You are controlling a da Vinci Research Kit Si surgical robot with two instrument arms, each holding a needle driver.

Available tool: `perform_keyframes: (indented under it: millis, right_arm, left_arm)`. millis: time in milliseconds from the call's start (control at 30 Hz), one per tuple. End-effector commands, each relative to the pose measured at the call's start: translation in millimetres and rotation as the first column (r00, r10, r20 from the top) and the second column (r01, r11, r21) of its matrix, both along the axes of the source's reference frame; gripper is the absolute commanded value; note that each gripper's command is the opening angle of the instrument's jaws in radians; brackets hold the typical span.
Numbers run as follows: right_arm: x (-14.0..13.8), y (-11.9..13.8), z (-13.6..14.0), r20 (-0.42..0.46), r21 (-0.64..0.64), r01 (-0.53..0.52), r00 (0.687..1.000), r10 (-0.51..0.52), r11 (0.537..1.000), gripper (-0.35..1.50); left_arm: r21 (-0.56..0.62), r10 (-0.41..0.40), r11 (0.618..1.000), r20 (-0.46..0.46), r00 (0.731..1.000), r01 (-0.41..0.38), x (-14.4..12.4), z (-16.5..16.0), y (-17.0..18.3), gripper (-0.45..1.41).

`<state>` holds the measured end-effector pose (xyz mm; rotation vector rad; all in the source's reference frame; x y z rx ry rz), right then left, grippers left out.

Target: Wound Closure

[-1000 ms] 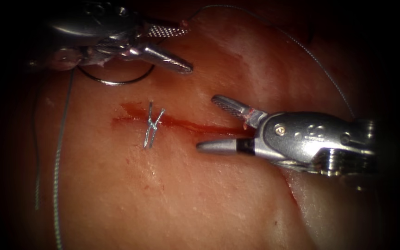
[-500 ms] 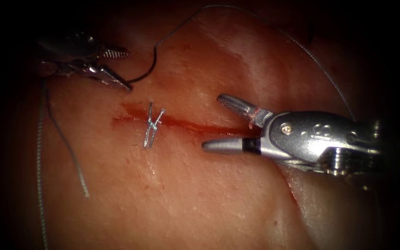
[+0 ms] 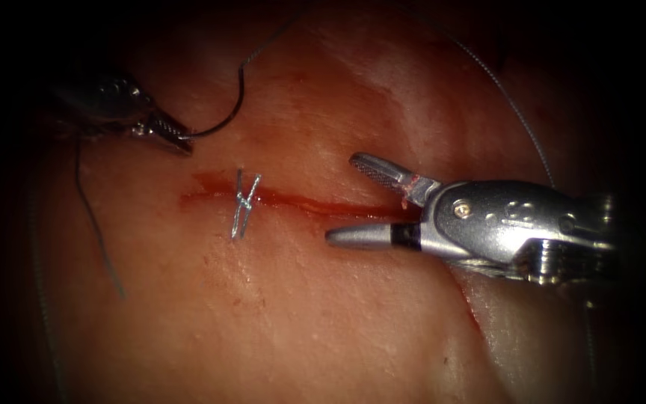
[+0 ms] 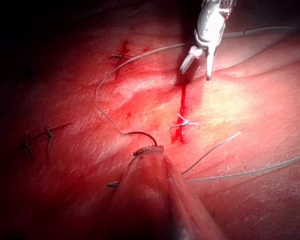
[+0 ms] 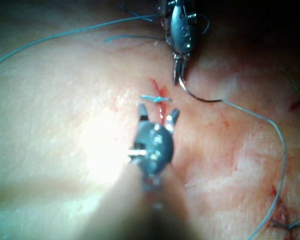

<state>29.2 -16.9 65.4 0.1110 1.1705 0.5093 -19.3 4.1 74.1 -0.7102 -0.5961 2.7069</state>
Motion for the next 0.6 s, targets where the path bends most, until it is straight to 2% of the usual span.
perform_keyframes:
  millis: [33, 200, 433, 567, 600]
  right_arm:
    - [0.7, -0.1, 0.5, -0.002, 0.000, 0.000, 1.000, 0.000, 1.000, 1.28]
    - [0.4, 0.5, 0.4, -0.011, 0.068, -0.033, 0.999, 0.034, 0.997, 1.28]
    - [-0.9, 1.8, 0.3, -0.039, 0.282, -0.137, 0.987, 0.154, 0.950, 1.20]
    - [-1.5, 2.7, 0.3, -0.069, 0.436, -0.196, 0.966, 0.249, 0.879, 1.08]
    - [-1.6, 3.1, 0.3, -0.089, 0.488, -0.216, 0.951, 0.295, 0.846, 1.06]
  left_arm:
    - [-0.026, 0.001, 1.000, -0.004, 1.000, -0.001, -0.5, 0.1, 0.1, -0.45]
    - [-0.127, 0.030, 0.991, -0.011, 0.999, -0.031, -1.5, -2.8, 0.1, -0.45]
    - [-0.287, 0.036, 0.958, 0.101, 0.994, -0.006, -5.2, -6.2, -1.0, -0.45]
    - [-0.388, 0.055, 0.922, 0.153, 0.987, 0.009, -6.1, -6.5, -1.7, -0.45]
    - [-0.436, 0.081, 0.900, 0.172, 0.982, 0.002, -6.3, -6.6, -1.9, -0.45]
